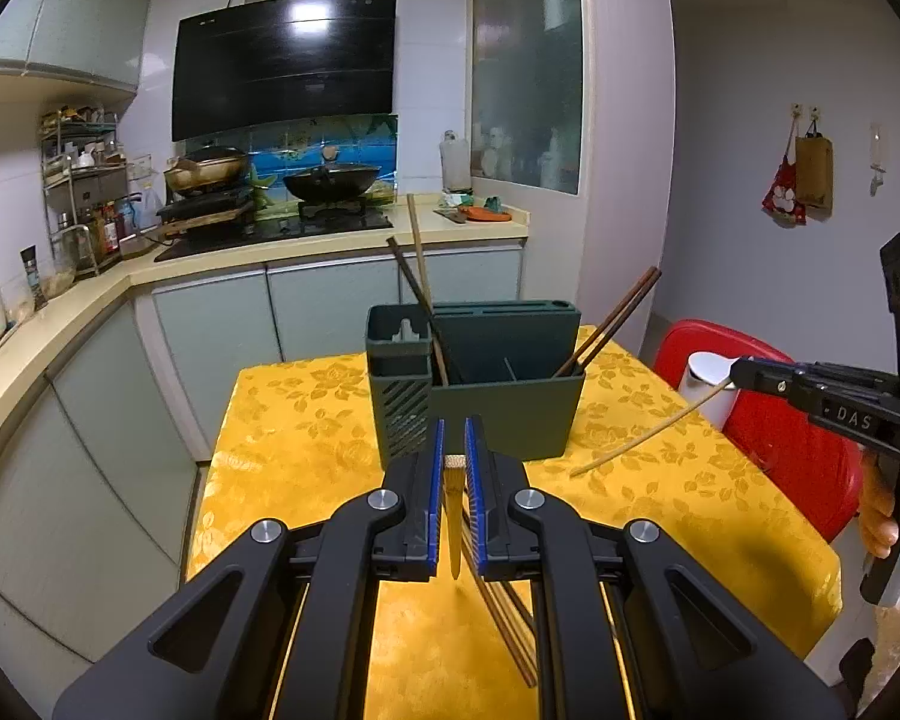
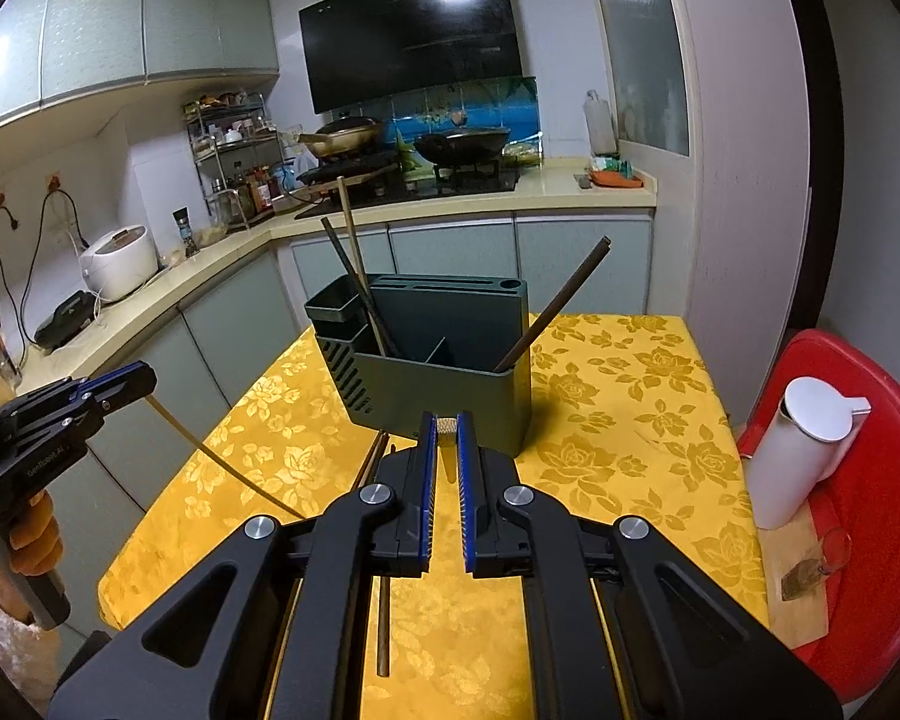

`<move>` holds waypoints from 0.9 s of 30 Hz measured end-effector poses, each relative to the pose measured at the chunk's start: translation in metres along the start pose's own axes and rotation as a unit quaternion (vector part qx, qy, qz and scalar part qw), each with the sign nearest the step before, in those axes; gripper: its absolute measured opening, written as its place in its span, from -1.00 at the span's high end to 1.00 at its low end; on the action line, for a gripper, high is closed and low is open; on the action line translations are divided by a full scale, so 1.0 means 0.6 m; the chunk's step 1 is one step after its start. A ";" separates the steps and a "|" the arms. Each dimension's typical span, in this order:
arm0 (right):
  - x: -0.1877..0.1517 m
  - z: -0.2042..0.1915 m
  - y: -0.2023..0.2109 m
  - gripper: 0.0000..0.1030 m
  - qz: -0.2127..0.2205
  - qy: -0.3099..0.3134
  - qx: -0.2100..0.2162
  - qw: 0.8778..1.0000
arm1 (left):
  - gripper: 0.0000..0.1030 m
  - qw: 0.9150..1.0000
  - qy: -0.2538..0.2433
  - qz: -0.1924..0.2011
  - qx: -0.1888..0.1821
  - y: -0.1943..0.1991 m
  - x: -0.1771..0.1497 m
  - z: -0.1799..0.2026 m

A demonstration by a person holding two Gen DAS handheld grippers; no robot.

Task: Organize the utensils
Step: 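Lift both held chopsticks upright and carry them over the dark green holder, then lower the chopsticks into the holder and open both tools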

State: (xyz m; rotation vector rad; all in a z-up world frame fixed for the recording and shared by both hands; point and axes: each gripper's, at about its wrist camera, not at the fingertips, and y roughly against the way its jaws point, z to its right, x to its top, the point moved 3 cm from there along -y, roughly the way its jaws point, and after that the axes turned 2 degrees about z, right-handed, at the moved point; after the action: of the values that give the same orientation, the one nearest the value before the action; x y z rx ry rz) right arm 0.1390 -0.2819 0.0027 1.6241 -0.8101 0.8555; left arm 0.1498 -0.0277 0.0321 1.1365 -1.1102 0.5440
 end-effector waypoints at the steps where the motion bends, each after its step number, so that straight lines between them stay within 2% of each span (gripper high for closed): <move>1: 0.004 0.002 -0.002 0.86 -0.002 -0.004 0.003 1.000 | 0.86 1.000 -0.001 0.001 -0.001 -0.002 0.005 0.001; 8: 0.043 0.009 -0.001 0.86 0.006 -0.011 0.008 1.000 | 0.86 1.000 -0.014 0.011 -0.006 -0.022 0.054 0.008; 12: 0.076 0.012 -0.001 0.86 0.013 -0.010 0.010 1.000 | 0.86 0.999 -0.021 0.026 -0.011 -0.029 0.099 0.014; 20: 0.136 0.016 -0.009 0.86 0.024 0.001 0.000 1.000 | 0.86 0.998 -0.036 0.053 -0.012 -0.060 0.192 0.035; 27: 0.173 0.018 -0.039 0.86 0.014 0.022 -0.021 0.999 | 0.86 0.997 -0.033 0.065 -0.012 -0.102 0.240 0.046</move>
State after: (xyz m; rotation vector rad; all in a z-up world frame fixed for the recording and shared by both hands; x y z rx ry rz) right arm 0.2129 -0.2963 0.0782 1.5553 -0.8156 0.8854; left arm 0.2459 -0.1009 0.1356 1.0725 -1.2511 0.5948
